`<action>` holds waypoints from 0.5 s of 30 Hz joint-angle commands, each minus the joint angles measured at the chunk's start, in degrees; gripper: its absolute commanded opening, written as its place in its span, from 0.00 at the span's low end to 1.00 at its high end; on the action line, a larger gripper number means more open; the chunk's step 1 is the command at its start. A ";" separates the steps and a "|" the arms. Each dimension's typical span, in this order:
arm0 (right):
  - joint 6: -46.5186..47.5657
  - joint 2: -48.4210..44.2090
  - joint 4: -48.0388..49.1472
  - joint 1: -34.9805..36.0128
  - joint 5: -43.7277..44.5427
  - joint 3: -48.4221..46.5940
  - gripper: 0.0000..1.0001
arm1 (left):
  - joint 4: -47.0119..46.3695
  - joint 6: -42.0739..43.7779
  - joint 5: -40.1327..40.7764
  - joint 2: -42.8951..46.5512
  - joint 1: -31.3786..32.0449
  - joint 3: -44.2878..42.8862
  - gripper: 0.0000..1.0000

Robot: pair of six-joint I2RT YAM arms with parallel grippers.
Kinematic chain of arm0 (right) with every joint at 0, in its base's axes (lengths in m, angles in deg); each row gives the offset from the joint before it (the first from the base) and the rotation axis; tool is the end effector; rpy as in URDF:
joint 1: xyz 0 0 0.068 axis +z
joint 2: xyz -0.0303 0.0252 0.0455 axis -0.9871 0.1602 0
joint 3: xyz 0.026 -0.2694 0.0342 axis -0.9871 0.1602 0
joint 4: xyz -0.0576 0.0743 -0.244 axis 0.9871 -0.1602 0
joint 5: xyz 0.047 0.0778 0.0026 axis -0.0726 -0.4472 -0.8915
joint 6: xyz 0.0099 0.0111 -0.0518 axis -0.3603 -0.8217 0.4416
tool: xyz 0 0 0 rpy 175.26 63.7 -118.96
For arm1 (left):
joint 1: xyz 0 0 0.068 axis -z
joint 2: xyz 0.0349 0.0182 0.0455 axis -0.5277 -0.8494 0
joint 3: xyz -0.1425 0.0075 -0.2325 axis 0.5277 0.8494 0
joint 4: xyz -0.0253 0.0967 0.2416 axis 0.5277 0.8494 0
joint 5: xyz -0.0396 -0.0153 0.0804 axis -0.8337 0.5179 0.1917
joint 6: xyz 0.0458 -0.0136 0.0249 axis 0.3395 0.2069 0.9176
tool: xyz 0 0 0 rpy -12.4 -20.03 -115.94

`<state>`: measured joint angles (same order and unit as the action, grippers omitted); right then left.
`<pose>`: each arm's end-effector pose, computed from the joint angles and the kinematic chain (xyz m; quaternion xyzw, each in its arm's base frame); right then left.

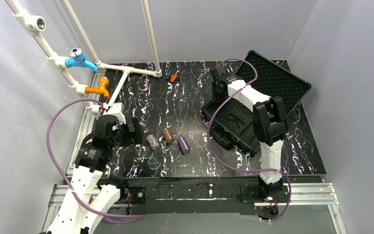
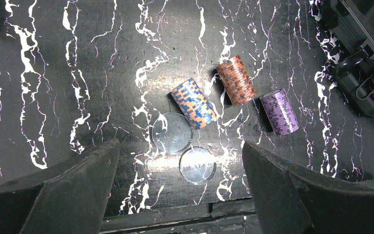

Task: Pack up texas hold em set

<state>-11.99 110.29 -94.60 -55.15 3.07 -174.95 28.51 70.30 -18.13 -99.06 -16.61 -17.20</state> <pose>0.4100 0.1857 0.2101 -0.0001 0.9500 -0.0114 0.3120 0.1283 -0.0333 0.3225 -0.0325 0.8714 -0.1206 0.4744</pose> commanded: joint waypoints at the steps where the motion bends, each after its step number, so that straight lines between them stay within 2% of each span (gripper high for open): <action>1: 3.60 -0.43 0.70 -1.28 0.00 -2.98 0.45 | 1.09 0.25 0.96 0.58 0.22 0.35 0.97; 8: 6.31 -4.24 -0.87 -1.24 -6.37 -6.18 0.56 | 1.07 0.27 0.84 0.80 0.22 0.17 0.97; 15: 6.38 -8.94 -3.69 0.29 -8.03 -7.89 0.77 | 0.78 0.17 0.27 0.99 0.20 0.26 0.97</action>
<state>-6.76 107.47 -97.81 -55.81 -3.44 -179.12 28.49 70.28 -18.13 -98.64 -16.61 -17.20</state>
